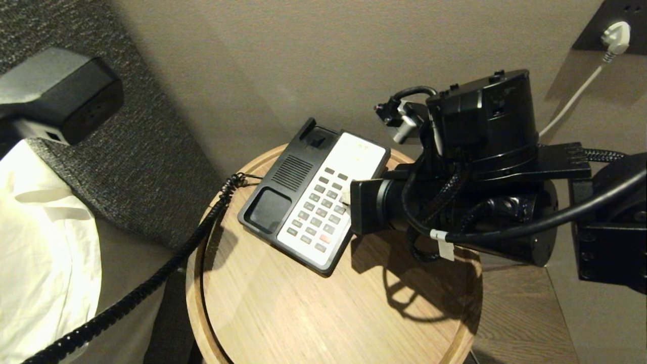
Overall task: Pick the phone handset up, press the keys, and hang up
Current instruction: Dial the number
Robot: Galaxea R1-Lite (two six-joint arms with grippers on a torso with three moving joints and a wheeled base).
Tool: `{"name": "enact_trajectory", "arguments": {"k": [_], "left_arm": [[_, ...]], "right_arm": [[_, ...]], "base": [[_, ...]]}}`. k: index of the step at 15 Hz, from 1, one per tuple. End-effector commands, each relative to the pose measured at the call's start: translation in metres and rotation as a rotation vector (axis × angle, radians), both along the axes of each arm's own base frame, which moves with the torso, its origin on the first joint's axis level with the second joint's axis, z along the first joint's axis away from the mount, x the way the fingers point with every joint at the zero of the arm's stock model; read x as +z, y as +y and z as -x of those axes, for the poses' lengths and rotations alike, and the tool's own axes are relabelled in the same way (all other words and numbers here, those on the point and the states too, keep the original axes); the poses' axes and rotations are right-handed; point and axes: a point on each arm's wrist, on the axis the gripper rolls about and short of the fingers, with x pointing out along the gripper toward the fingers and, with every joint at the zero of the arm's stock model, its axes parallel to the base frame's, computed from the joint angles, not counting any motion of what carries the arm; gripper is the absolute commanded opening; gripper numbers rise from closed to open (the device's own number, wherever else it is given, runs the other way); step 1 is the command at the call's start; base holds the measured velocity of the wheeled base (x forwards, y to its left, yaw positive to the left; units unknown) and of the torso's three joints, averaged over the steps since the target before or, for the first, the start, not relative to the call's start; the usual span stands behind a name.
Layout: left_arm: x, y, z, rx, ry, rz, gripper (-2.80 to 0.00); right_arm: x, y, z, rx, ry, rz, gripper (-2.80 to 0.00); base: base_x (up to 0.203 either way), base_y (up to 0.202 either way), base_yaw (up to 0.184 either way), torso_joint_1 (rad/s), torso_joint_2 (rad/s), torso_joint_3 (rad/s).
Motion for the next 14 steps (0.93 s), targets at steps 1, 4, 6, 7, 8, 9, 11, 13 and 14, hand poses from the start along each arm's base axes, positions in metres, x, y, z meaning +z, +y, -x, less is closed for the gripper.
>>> {"name": "enact_trajectory", "arguments": {"k": [1,4,6,7,8,9,11,13,14], "left_arm": [[0.0,0.001,0.001,-0.001,-0.001,0.005,-2.8],[0.0,0.001,0.001,-0.001,-0.001,0.005,-2.8],[0.001,0.001,0.001,-0.001,-0.003,0.006,-2.8],[0.001,0.001,0.001,-0.001,-0.003,0.007,-2.8],[0.001,0.001,0.002,-0.001,-0.005,0.008,-2.8],[0.001,0.001,0.002,-0.001,-0.007,0.009,-2.8],[0.001,0.001,0.002,-0.001,-0.007,0.009,-2.8],[0.001,0.001,0.002,-0.001,-0.007,0.009,-2.8],[0.001,0.001,0.001,-0.001,-0.004,0.007,-2.8]], "right_arm": [[-0.002,0.001,0.0,-0.001,0.004,0.003,-2.8],[-0.006,0.002,-0.002,-0.001,0.011,0.012,-2.8],[-0.009,0.003,-0.002,-0.003,0.017,0.021,-2.8],[-0.012,0.005,-0.004,-0.004,0.021,0.026,-2.8],[-0.012,0.006,-0.005,-0.003,0.023,0.027,-2.8],[-0.014,0.006,-0.005,-0.003,0.026,0.032,-2.8],[-0.014,0.007,-0.005,-0.002,0.026,0.033,-2.8],[-0.011,0.006,-0.004,-0.001,0.019,0.023,-2.8],[-0.009,0.005,-0.004,-0.001,0.017,0.02,-2.8]], "base": [[0.0,0.0,0.0,0.0,0.0,0.0],[0.0,0.0,0.0,0.0,0.0,0.0],[0.0,0.0,0.0,0.0,0.0,0.0],[0.0,0.0,0.0,0.0,0.0,0.0],[0.0,0.0,0.0,0.0,0.0,0.0],[0.0,0.0,0.0,0.0,0.0,0.0],[0.0,0.0,0.0,0.0,0.0,0.0],[0.0,0.0,0.0,0.0,0.0,0.0],[0.0,0.0,0.0,0.0,0.0,0.0]]}}
